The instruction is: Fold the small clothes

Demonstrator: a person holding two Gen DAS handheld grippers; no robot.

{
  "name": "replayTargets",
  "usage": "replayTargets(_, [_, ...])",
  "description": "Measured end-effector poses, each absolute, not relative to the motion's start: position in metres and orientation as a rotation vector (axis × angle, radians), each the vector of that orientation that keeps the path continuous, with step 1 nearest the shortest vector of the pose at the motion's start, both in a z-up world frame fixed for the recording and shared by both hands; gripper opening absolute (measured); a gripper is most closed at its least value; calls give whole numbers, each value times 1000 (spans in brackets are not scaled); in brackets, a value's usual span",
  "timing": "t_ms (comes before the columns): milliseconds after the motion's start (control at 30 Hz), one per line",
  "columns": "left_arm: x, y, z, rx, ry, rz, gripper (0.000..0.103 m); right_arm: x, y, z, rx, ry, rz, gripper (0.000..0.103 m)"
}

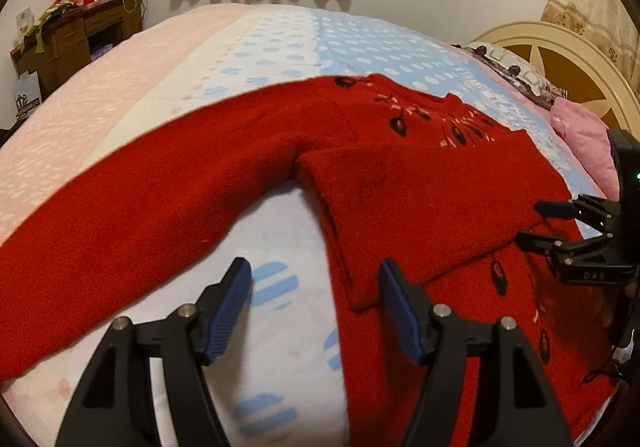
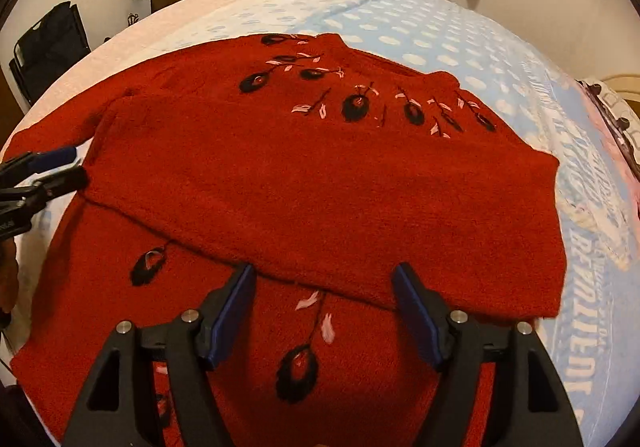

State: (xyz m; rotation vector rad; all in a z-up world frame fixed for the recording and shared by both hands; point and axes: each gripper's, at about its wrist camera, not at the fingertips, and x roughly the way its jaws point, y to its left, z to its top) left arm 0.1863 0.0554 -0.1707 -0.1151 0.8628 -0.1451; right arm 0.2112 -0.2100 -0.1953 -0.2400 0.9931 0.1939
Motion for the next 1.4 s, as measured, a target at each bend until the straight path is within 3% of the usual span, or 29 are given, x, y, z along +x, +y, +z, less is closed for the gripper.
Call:
replayTargets(233, [164,67,-151,-1,797,-52,88,172,-208,-180,-220,929,233,72])
replayTargets(600, [146,92,-157,29,822,55,88,121,-186,-171,-306,827,275,72])
replayTargets(1067, [107,165,-166,-15,831,252,88,98,-197,-186,-259,842,279,72])
replayTargets(1400, [80,271,-170,-326,802,432,88,92,-204,-193,-207,832,293,72])
